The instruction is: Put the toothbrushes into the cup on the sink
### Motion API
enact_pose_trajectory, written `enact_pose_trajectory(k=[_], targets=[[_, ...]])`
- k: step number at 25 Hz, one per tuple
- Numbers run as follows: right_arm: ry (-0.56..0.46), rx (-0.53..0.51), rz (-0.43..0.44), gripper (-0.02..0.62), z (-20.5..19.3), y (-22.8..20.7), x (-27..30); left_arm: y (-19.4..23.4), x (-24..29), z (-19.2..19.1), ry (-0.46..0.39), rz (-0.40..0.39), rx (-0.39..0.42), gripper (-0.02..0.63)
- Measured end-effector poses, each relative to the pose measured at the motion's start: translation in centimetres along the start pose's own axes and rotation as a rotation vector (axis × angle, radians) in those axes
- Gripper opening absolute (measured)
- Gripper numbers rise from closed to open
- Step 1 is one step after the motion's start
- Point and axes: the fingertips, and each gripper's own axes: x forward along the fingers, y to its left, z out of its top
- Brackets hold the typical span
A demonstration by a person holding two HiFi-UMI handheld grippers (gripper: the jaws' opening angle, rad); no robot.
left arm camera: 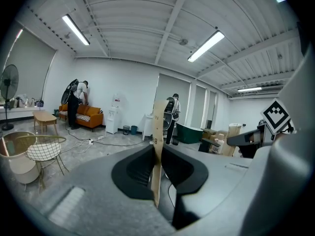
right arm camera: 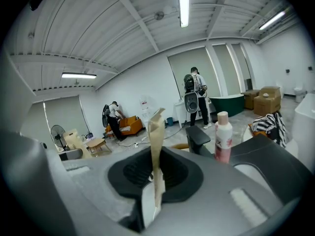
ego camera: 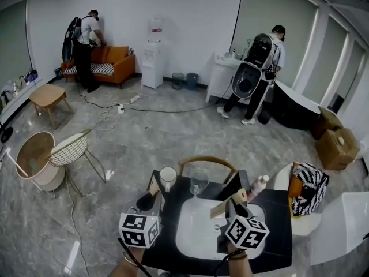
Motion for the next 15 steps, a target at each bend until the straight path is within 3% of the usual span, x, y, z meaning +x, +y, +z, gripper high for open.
enact_pose_trajectory(k=[15], targets=[[0.029,0.022,-0.017,0.035,-1.1,-1.3,1.2,0.1,3.2,2.4,-0.034,-0.022,0.013,0.054]])
